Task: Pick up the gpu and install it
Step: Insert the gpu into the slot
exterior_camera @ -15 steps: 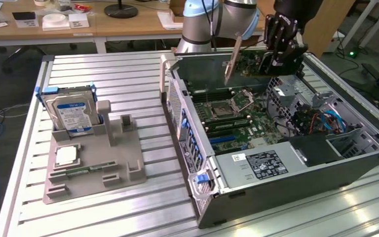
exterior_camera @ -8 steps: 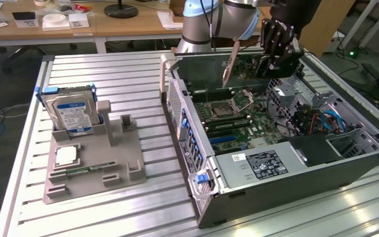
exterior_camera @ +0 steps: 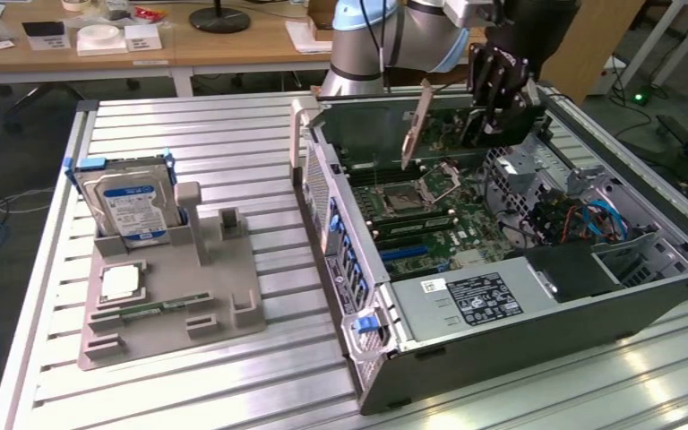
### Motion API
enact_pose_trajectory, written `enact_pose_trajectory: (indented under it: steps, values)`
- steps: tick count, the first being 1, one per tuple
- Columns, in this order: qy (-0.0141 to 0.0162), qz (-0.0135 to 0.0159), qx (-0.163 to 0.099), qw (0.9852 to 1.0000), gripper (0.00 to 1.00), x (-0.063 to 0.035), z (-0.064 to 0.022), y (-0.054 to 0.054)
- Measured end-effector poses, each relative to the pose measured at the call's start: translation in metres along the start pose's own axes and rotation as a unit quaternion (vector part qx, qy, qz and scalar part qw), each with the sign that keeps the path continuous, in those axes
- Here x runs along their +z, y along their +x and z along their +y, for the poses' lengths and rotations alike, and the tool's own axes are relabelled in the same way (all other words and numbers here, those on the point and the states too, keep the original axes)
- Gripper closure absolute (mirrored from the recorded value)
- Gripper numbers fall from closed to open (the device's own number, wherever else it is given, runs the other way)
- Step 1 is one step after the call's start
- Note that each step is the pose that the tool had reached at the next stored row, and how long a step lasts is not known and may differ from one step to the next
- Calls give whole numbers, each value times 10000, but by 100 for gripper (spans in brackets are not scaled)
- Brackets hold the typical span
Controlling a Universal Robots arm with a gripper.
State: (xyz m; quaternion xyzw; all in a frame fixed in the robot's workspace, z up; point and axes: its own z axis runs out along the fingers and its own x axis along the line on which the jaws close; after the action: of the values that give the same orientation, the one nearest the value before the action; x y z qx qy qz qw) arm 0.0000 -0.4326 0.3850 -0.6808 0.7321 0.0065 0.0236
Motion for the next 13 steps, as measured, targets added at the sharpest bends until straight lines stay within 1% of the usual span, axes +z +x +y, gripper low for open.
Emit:
enact_pose_trajectory:
  steps: [3, 6, 7, 10, 12, 13]
  values:
    - [-6, -1, -127, 9999, 72, 35, 13, 3]
    - [-8, 41, -183, 9998, 72, 59, 15, 5]
    - [-8, 46, -190, 9998, 72, 76, 17, 6]
    - [-7, 47, -190, 9998, 72, 129, 29, 9]
    - [-3, 47, -191, 9998, 72, 165, 82, 14]
    - [14, 47, -191, 9998, 72, 177, 102, 16]
